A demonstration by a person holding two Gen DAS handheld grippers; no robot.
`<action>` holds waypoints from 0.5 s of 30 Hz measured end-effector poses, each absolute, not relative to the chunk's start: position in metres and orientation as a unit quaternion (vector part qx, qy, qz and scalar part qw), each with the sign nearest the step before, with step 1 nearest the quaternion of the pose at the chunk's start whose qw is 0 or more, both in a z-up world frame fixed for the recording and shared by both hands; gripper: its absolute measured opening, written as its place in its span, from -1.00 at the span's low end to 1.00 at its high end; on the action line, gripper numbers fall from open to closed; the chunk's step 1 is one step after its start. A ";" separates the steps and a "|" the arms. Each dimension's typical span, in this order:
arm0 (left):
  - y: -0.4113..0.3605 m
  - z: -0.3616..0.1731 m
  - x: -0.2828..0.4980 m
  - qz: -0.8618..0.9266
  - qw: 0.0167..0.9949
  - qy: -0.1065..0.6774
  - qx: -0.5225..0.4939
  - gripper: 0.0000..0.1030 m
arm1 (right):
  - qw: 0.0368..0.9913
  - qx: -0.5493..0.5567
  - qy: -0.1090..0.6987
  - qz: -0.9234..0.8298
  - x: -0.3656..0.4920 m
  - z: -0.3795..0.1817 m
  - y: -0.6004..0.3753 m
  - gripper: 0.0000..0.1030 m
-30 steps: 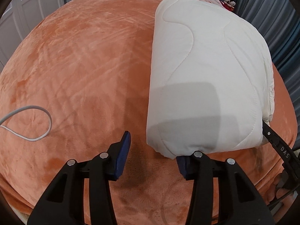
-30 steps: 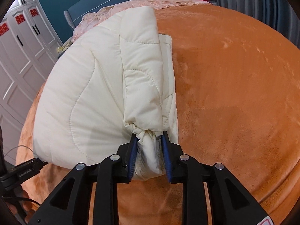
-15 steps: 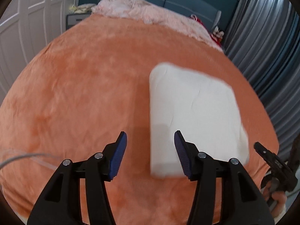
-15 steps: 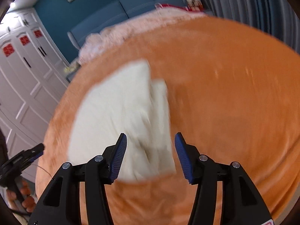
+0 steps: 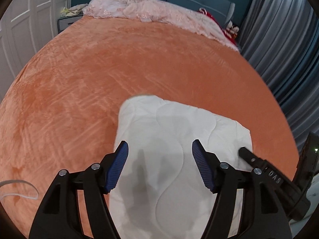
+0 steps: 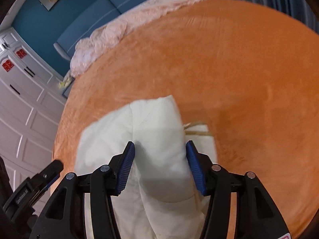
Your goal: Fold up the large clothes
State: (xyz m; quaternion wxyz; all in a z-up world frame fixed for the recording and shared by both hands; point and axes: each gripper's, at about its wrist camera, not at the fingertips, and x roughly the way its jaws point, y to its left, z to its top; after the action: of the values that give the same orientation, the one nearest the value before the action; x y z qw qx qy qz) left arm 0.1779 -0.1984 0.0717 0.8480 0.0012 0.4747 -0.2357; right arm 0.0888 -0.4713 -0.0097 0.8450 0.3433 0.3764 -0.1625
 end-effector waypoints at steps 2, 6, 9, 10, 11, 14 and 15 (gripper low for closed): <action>-0.209 0.059 0.184 -0.230 0.845 0.483 0.015 0.24 | 0.854 0.343 0.356 -0.162 0.084 -0.015 -0.474 -0.69; -0.222 0.038 0.186 -0.222 0.843 0.490 0.034 0.25 | 0.861 0.344 0.324 -0.187 0.067 -0.026 -0.484 -0.79; -0.229 0.026 0.185 -0.213 0.849 0.481 0.051 0.31 | 0.862 0.327 0.336 -0.193 0.069 -0.042 -0.486 -0.79; -0.231 0.023 0.184 -0.212 0.851 0.478 0.053 0.36 | 0.863 0.320 0.339 -0.195 0.069 -0.046 -0.486 -0.79; -0.232 0.021 0.183 -0.210 0.853 0.475 0.055 0.40 | 0.863 0.314 0.343 -0.198 0.070 -0.052 -0.485 -0.79; -0.236 0.014 0.183 -0.203 0.857 0.470 0.064 0.49 | 0.862 0.307 0.349 -0.201 0.075 -0.063 -0.484 -0.75; -0.236 0.010 0.183 -0.201 0.858 0.468 0.067 0.50 | 0.862 0.304 0.352 -0.202 0.077 -0.066 -0.483 -0.73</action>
State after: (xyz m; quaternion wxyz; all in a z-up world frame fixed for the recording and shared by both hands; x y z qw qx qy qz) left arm 0.1828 -0.2364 0.0099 0.8582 0.0666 0.4677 -0.2008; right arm 0.0773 -0.4835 -0.0660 0.8618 0.3041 0.3524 -0.2016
